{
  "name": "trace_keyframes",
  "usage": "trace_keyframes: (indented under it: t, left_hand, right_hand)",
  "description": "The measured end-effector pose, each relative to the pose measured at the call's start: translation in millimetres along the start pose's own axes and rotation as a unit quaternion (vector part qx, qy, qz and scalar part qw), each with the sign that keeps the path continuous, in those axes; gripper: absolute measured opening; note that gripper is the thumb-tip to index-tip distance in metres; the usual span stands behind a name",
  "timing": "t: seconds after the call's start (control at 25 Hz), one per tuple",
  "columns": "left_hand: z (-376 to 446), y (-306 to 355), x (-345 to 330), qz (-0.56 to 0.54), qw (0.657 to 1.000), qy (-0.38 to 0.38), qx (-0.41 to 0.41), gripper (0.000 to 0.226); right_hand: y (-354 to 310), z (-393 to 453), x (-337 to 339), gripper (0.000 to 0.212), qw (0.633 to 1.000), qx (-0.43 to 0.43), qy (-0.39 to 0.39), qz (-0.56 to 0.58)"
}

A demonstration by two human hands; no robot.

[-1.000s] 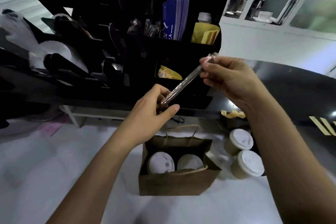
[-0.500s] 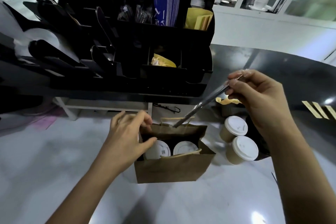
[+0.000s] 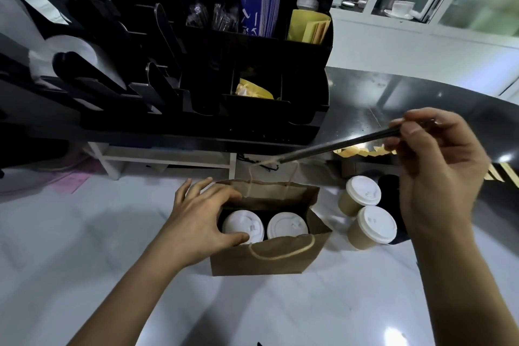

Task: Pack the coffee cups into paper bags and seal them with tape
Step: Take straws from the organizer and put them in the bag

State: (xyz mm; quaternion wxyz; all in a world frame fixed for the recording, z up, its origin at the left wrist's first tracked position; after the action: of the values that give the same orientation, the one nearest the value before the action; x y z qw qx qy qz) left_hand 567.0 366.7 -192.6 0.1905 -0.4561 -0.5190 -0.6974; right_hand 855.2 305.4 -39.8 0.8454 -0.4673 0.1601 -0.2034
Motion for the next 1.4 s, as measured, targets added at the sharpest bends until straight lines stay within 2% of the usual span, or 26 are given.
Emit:
trace_keyframes:
  t: [0.12,0.2,0.32,0.52,0.68,0.76,1.0,1.2,1.4]
  left_hand:
    - [-1,0,-1,-0.013,1.000,-0.014,-0.002,0.080]
    - [-2,0,-2,-0.024,0.999,-0.024,0.005,0.086]
    - [-4,1,-3,-0.044,0.998,-0.035,0.017,0.093]
    - [-5,0,-3,-0.061,0.997,-0.040,0.024,0.103]
    - [-4,1,-2,-0.072,0.996,-0.041,0.030,0.107]
    - [-4,0,-3,-0.075,0.996,-0.041,0.034,0.110]
    - [-4,1,0,-0.082,0.995,-0.038,0.035,0.112]
    - [-3,1,-1,-0.090,0.995,-0.040,0.035,0.114]
    - [-3,3,-1,-0.085,0.995,-0.038,0.037,0.109]
  right_hand:
    - [-2,-7,-2,0.022,0.999,0.005,-0.029,-0.024]
    - [4,-19,-15,0.024,0.985,0.028,-0.105,-0.132]
    - [25,-42,-45,0.021,0.936,0.057,-0.229,-0.260]
    - [70,-63,-91,0.021,0.839,0.123,-0.359,-0.391]
    - [100,-72,-118,0.016,0.761,0.157,-0.400,-0.486]
    - [111,-76,-127,0.012,0.737,0.149,-0.413,-0.514]
    - [130,-84,-141,0.046,0.728,0.088,-0.469,-0.492]
    - [132,-81,-134,0.047,0.728,0.079,-0.467,-0.496]
    - [121,-71,-117,0.031,0.765,0.066,-0.422,-0.481]
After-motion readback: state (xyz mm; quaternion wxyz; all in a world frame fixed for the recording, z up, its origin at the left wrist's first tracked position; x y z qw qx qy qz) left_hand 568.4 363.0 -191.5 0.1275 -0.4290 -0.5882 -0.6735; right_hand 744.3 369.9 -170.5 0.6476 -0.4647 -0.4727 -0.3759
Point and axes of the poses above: each hand's wrist, its own z-axis towards the middle knuckle, its own x-axis out of the back of the hand, y = z × x, the point moved 7 cm from there along z, towards the middle knuckle, and after that the axes turned 6 degrees about -z, right-handed, at the moved point
